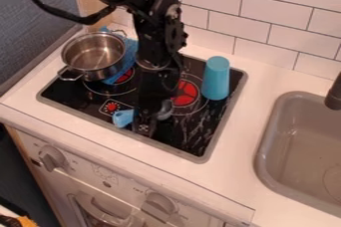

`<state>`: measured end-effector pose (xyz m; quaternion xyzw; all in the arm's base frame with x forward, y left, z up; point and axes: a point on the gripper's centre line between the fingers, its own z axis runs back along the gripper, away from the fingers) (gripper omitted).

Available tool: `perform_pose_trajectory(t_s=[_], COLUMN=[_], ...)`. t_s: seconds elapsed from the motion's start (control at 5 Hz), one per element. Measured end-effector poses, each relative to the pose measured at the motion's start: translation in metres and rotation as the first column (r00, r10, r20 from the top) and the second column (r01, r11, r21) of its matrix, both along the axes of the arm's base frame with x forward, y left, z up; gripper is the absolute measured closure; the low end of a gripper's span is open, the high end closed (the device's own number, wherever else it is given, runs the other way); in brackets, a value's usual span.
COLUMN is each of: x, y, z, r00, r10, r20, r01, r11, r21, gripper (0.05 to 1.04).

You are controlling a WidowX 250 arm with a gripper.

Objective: Move the blue spoon to the upper right side between a blue cup and the silver pot

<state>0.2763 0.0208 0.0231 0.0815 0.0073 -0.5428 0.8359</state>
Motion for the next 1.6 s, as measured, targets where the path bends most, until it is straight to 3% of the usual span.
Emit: perform_pose_trajectory(t_s=[0.4, 0.6, 1.0, 1.2, 1.6], x=[0.01, 0.022, 0.022, 0.021, 0.011], y=[0.013, 0.022, 0.024, 0.024, 0.032], z=[-0.015, -0.017, -0.018, -0.017, -0.009], r00=[0.999, 0.997, 0.995, 0.995, 0.979], r10=[0.051, 0.079, 0.097, 0.101, 0.203], r20=[-0.01, 0.002, 0.01, 0.017, 0.009], r01=[-0.051, -0.079, -0.097, -0.101, -0.203], r11=[0.999, 0.997, 0.995, 0.995, 0.979], r21=[0.003, 0.007, 0.017, 0.014, 0.001], gripper=[0.083, 0.133, 0.655, 0.756, 0.757])
